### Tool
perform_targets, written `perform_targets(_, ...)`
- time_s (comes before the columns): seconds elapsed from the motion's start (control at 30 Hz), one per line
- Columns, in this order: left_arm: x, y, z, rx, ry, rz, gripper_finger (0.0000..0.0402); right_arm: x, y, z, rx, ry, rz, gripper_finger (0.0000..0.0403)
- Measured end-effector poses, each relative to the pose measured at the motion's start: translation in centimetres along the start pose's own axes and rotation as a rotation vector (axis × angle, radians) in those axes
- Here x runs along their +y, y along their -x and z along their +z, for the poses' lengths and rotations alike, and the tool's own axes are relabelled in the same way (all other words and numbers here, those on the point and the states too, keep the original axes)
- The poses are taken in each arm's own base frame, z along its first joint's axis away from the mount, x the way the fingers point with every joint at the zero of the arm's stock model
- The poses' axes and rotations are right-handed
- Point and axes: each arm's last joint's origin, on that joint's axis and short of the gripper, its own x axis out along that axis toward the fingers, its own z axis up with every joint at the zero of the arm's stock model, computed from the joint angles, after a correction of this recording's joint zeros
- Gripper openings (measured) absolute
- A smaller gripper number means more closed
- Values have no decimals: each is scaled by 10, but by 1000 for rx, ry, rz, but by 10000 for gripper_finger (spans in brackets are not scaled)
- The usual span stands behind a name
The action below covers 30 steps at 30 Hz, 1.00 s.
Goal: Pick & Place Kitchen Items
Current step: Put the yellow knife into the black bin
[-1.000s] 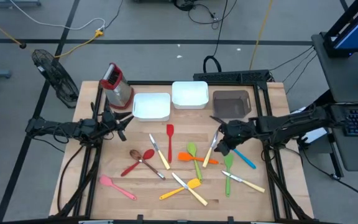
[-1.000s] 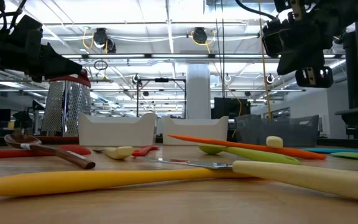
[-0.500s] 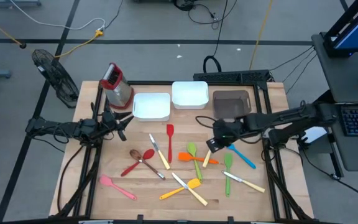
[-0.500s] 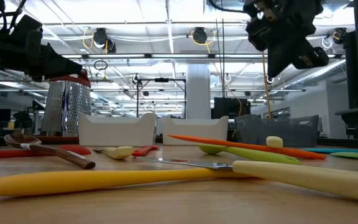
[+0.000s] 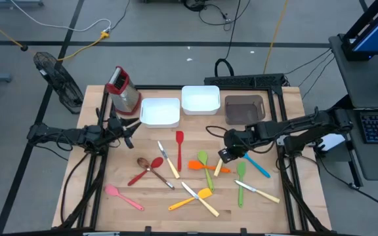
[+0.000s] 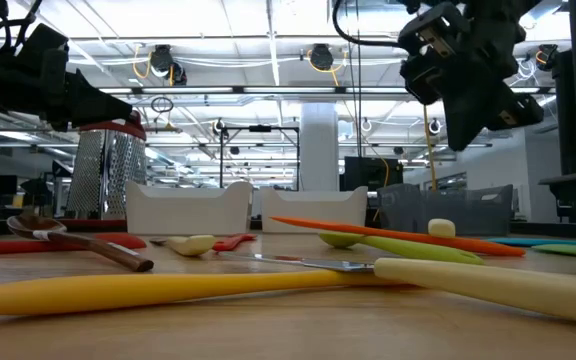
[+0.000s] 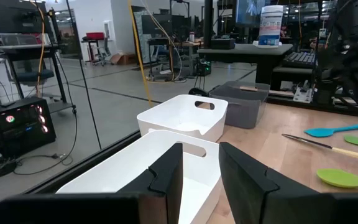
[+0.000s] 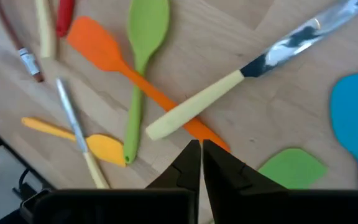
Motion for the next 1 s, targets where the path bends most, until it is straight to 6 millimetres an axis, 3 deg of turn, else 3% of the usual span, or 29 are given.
perform_targets(0.2, 0, 0, 0, 0, 0, 0, 106, -9, -8, -2, -8, -44, -41, 51)
perform_targets(0.73, 0, 0, 0, 0, 0, 0, 106, -9, -9, -1, -19, -217, -27, 187)
perform_targets(1.0, 0, 0, 0, 0, -1, 0, 106, -9, -10, 2, -76, -293, -38, 214)
